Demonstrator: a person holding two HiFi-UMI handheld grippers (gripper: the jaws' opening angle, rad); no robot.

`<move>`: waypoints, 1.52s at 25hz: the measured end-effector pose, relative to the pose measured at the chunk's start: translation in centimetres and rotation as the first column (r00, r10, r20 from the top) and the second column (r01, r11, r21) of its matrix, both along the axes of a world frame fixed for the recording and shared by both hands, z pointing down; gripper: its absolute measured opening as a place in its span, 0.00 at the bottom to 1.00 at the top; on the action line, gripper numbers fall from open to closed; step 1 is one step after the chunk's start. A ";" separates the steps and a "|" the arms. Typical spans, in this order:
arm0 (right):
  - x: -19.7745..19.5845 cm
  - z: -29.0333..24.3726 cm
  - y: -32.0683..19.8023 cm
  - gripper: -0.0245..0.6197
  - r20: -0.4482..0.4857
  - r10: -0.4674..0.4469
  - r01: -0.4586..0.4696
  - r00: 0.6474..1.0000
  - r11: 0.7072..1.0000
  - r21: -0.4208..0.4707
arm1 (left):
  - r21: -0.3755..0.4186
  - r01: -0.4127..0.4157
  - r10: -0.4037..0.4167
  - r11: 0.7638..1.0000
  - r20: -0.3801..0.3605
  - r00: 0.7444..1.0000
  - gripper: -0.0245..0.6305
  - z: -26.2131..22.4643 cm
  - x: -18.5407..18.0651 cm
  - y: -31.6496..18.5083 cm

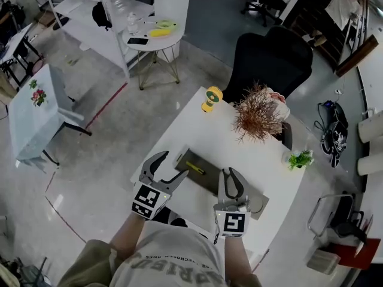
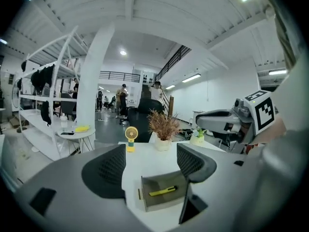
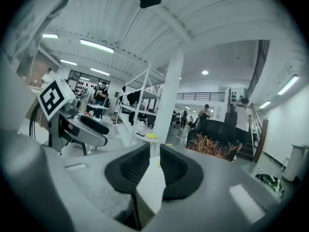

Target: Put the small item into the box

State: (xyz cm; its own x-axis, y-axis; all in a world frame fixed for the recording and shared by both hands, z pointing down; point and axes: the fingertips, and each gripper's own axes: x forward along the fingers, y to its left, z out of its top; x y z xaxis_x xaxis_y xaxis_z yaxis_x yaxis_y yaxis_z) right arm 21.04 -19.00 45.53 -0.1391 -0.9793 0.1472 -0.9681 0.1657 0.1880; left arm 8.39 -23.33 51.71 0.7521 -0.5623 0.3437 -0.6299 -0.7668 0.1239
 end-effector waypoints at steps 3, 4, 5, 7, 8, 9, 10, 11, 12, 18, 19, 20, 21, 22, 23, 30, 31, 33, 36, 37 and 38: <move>0.9 -0.9 1.0 0.14 0.062 0.035 -0.037 0.998 0.999 0.027 | 0.061 0.045 -0.043 0.997 -0.031 0.999 0.55 -1.8 0.1 0.3; 1.1 -1.3 1.3 0.14 0.064 0.036 -0.039 0.997 0.999 0.036 | 0.083 0.058 -0.055 0.995 -0.046 0.997 0.55 -2.5 0.2 0.4; 1.2 -1.8 1.5 0.14 0.067 0.036 -0.040 0.997 0.998 0.051 | 0.108 0.072 -0.065 0.992 -0.064 0.996 0.55 -3.3 0.3 0.6; 1.2 -3.0 1.9 0.14 0.079 0.035 -0.042 0.996 0.996 0.082 | 0.146 0.099 -0.086 0.984 -0.095 0.992 0.54 -4.7 0.4 0.9; 1.2 -3.5 2.1 0.14 0.086 0.034 -0.043 0.996 0.994 0.096 | 0.157 0.114 -0.097 0.981 -0.110 0.989 0.53 -5.3 0.5 1.2; 1.2 -3.9 2.3 0.14 0.092 0.032 -0.042 0.995 0.993 0.109 | 0.166 0.128 -0.108 0.978 -0.123 0.987 0.51 -5.8 0.5 1.4; 1.2 -4.3 2.4 0.14 0.097 0.029 -0.040 0.995 0.992 0.120 | 0.176 0.142 -0.120 0.974 -0.132 0.984 0.48 -6.2 0.4 1.7; 1.1 -4.6 2.6 0.14 0.099 0.025 -0.037 0.995 0.991 0.128 | 0.187 0.156 -0.131 0.970 -0.139 0.982 0.45 -6.5 0.3 1.9; 1.0 -4.8 2.8 0.14 0.099 0.020 -0.034 0.995 0.990 0.135 | 0.197 0.169 -0.142 0.966 -0.143 0.980 0.41 -6.6 0.2 2.1; 0.5 -6.1 3.9 0.13 0.072 -0.003 -0.009 0.997 0.985 0.171 | 0.241 0.240 -0.190 0.940 -0.212 0.959 0.21 -8.8 -0.2 3.2; 0.5 -6.1 4.1 0.13 0.060 -0.006 -0.005 0.998 0.985 0.172 | 0.244 0.247 -0.196 0.938 -0.212 0.957 0.19 -8.7 -0.3 3.4; 0.6 -6.2 4.3 0.13 0.053 -0.004 -0.005 0.999 0.984 0.175 | 0.248 0.252 -0.202 0.936 -0.209 0.957 0.17 -8.6 -0.4 3.6; 0.7 -6.3 4.5 0.06 0.050 0.000 -0.009 0.999 0.984 0.179 | 0.252 0.256 -0.206 0.933 -0.209 0.956 0.15 -8.6 -0.5 3.7; 0.8 -6.3 4.7 0.04 0.049 0.003 -0.012 0.999 0.983 0.182 | 0.256 0.259 -0.208 0.931 -0.210 0.955 0.13 -8.7 -0.5 3.9; 0.8 -6.4 4.8 0.04 0.050 0.003 -0.012 0.999 0.983 0.185 | 0.259 0.261 -0.208 0.930 -0.212 0.955 0.12 -8.8 -0.4 4.1; 0.3 -7.4 5.2 0.04 0.074 -0.021 0.005 0.997 0.978 0.208 | 0.286 0.267 -0.200 0.920 -0.244 0.949 0.05 -10.4 -0.1 4.8; 0.2 -7.6 5.3 0.04 0.079 -0.023 0.006 0.997 0.977 0.214 | 0.296 0.267 -0.191 0.917 -0.261 0.946 0.05 -11.0 0.0 4.9; 0.0 -7.4 5.4 0.04 0.052 -0.029 0.018 0.998 0.978 0.207 | 0.314 0.265 -0.175 0.912 -0.286 0.942 0.05 -11.9 0.3 5.2; -0.4 -7.6 5.4 0.04 0.039 -0.030 0.021 0.999 0.977 0.213 | 0.335 0.257 -0.160 0.907 -0.291 0.943 0.05 -12.4 0.3 5.5; -0.5 -7.9 5.4 0.04 0.053 -0.026 0.013 0.998 0.975 0.223 | 0.340 0.253 -0.155 0.906 -0.290 0.944 0.05 -12.5 0.4 5.5; -0.6 -8.1 5.3 0.04 0.067 -0.021 0.005 0.998 0.973 0.232 | 0.345 0.250 -0.151 0.905 -0.289 0.945 0.05 -12.6 0.4 5.5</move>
